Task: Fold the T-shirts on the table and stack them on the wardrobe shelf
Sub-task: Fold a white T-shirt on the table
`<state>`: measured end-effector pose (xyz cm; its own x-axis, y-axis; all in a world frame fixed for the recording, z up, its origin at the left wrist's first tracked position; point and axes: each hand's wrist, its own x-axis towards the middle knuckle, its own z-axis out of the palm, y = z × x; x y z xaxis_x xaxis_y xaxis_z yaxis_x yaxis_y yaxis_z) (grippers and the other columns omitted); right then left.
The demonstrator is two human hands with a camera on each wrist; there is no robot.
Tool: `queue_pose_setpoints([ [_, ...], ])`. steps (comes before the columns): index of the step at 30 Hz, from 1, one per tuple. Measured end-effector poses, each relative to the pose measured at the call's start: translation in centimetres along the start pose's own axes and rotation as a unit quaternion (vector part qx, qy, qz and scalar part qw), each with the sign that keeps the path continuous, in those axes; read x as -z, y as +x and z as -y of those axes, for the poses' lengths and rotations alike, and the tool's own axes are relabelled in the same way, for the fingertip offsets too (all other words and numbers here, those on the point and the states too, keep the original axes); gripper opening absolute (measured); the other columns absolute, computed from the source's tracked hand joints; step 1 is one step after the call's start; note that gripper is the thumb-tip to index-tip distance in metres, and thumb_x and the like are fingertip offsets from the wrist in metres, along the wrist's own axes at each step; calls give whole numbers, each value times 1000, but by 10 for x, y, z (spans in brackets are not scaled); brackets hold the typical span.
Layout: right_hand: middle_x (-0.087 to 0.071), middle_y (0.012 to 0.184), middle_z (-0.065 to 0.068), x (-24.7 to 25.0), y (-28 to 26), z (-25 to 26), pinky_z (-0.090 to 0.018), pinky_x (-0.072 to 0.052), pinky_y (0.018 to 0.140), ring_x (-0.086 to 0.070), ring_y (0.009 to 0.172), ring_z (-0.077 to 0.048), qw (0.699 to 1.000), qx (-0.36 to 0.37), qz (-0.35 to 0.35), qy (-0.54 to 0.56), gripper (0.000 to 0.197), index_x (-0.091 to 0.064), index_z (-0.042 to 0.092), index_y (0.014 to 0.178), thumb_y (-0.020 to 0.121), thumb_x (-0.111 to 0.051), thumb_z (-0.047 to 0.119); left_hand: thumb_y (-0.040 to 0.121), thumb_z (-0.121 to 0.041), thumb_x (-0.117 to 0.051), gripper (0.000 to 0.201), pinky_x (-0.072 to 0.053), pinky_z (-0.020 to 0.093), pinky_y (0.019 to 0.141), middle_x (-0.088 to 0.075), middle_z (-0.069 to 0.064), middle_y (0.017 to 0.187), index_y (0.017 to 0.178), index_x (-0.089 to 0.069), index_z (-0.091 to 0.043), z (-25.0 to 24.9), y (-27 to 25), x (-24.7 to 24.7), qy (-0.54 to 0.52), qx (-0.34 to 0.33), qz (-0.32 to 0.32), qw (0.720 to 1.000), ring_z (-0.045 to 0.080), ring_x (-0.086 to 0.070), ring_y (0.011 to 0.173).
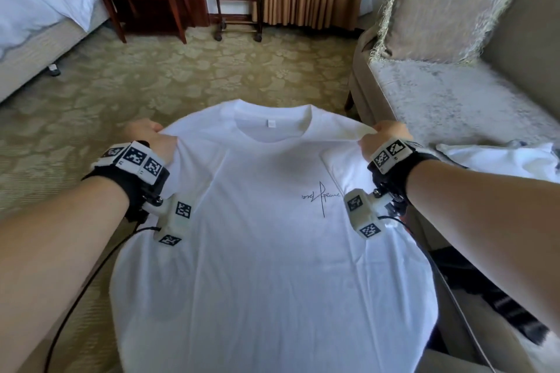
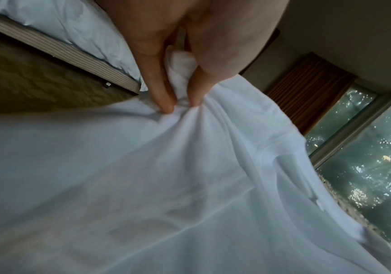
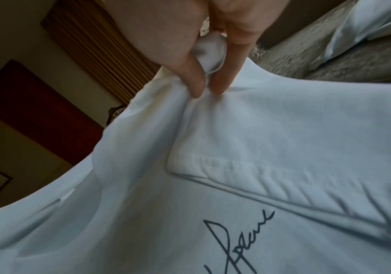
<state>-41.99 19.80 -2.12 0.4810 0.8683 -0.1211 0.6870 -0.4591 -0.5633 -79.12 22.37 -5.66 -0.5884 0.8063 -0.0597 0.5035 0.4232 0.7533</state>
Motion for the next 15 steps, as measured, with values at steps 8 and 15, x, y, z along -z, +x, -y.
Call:
queue_pose_setpoints([
  [8,-58,73,-3,47,-81,-24,-23,-43,55,-60,73,-28,996,0,-18,86,20,-58,17,69,84,-45,13,77,4,-68,13,-45,30,67,-58,5,70,79,-63,-8,13,-78,66,-60,-42,-22,997,26,-58,77],
  [15,-69,93,-11,47,-143,-74,-22,-41,59,-62,77,-25,999,-41,16,10,19,-70,9,94,86,-53,15,67,8,-72,16,-58,34,65,-62,11,68,69,-64,-6,76,-144,94,-79,15,44,996,32,-65,74],
])
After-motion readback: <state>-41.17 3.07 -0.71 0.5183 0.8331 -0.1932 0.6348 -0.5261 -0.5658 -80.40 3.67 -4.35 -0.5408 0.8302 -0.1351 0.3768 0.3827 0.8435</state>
